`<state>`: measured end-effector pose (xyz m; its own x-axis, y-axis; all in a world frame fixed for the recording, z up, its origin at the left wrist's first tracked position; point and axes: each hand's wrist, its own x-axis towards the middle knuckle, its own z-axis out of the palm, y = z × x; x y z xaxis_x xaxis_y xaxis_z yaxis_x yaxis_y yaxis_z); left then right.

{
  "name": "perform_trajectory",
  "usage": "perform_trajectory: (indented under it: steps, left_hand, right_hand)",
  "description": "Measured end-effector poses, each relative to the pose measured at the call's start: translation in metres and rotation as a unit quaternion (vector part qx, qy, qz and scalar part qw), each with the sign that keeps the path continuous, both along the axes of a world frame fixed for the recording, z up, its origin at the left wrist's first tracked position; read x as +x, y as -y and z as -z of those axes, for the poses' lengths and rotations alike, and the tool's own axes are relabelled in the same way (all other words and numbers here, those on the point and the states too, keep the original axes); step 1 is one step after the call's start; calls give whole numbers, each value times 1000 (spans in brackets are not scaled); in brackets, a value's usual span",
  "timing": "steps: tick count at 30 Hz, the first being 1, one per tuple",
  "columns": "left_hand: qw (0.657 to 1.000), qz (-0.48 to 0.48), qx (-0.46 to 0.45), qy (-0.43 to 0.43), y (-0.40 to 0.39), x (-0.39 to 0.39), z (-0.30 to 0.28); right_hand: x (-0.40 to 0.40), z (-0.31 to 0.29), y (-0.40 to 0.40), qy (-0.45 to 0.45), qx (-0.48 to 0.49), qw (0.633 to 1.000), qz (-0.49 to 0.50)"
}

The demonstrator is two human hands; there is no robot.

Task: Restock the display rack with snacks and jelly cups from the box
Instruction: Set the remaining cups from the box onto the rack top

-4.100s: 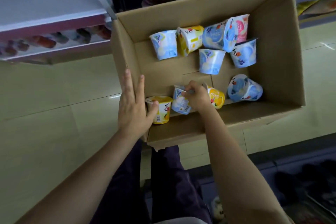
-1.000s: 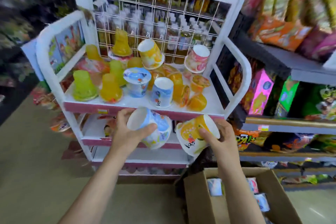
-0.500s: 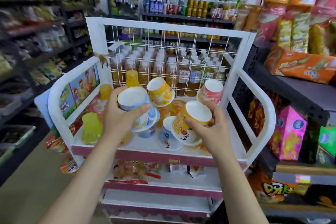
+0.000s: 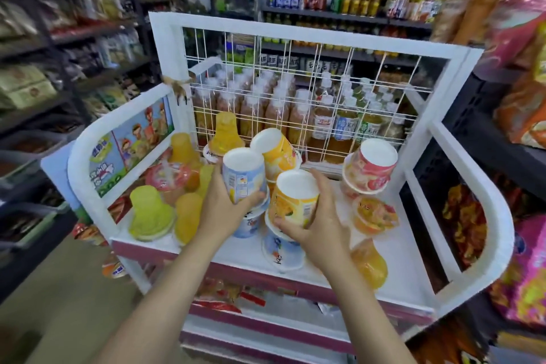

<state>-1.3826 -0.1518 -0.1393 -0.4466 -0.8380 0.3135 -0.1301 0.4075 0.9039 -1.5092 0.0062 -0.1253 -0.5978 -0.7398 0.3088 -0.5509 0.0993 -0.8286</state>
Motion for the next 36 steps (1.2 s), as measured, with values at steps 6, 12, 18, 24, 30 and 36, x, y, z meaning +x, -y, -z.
perform_trajectory:
  steps: [6, 12, 18, 24, 30, 36]
  left_hand:
    - [996, 63, 17, 57, 4, 15, -2]
    - [986, 42, -105, 121, -31, 60, -12]
    - [972, 93, -204, 68, -121, 92, 8]
    - [943, 245, -90, 207, -211, 95, 125]
    - [860, 364, -58, 352, -284, 93, 204]
    - [836, 378, -73, 391, -336, 61, 237]
  right_hand:
    - [7, -6, -2, -16, 12, 1000, 5]
    - [34, -26, -34, -67, 35, 996, 50]
    - [79, 4, -130, -135, 48, 982, 120]
    - [108, 111, -253, -43, 292, 936, 190]
    - [130, 186, -354, 61, 435, 872, 216]
    - [108, 216, -402, 88, 411, 881, 219]
